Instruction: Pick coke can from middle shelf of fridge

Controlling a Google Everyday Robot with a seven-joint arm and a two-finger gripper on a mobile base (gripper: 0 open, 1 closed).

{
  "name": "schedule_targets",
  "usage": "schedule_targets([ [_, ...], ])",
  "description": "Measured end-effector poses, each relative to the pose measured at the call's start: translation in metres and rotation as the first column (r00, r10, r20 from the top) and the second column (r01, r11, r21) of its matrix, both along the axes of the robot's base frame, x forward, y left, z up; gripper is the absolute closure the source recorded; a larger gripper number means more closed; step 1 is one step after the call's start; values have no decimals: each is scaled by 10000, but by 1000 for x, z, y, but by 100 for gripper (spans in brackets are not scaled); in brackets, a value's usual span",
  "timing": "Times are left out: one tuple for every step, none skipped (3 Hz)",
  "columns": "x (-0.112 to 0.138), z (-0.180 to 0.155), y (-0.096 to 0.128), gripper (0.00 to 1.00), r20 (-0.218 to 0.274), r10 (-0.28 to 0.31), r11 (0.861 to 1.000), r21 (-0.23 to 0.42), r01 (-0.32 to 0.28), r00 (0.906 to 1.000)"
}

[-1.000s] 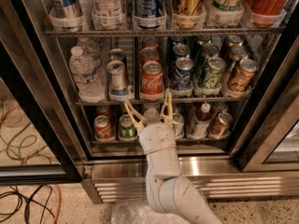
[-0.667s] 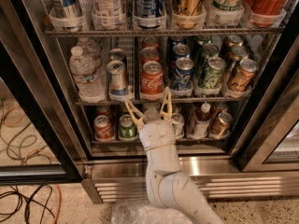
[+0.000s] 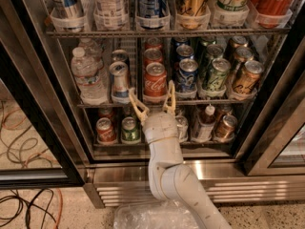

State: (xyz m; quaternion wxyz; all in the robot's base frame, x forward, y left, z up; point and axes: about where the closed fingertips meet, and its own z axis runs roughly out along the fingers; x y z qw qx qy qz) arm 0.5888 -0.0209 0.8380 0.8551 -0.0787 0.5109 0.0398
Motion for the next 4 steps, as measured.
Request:
schedule_targets([
  [9,4,-4,24,110,-160,9998,90,159,9998],
  [16,6,-7,25,182,-279,9995,155,276,9994],
  [36,11,-15,25,417,-524,9984,241,515,9978],
  [41,10,-14,25,423,-513,9985,211,505,9978],
])
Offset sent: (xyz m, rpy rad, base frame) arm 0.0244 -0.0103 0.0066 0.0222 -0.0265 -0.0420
